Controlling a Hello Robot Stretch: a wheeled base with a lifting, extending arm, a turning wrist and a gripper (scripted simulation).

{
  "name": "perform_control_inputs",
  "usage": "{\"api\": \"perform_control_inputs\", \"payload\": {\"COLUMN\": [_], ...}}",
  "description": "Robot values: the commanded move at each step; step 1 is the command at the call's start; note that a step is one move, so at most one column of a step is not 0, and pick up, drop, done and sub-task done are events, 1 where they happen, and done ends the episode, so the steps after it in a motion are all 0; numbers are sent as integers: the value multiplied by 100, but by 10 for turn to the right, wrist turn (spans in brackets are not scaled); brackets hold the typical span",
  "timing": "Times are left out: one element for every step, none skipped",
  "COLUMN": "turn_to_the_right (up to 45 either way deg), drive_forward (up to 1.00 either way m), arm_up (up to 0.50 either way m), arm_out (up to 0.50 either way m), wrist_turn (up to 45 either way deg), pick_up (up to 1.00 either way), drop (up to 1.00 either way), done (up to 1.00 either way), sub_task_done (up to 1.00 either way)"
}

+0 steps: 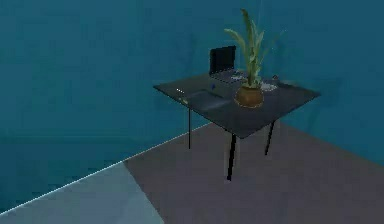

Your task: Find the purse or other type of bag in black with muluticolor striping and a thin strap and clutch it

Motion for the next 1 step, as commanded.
{"api": "perform_control_inputs", "payload": {"turn_to_the_right": [120], "drive_forward": [0], "arm_up": [0], "arm_out": [0], "wrist_turn": [0], "pick_up": [0], "drop": [0], "done": [0], "sub_task_done": [0]}}
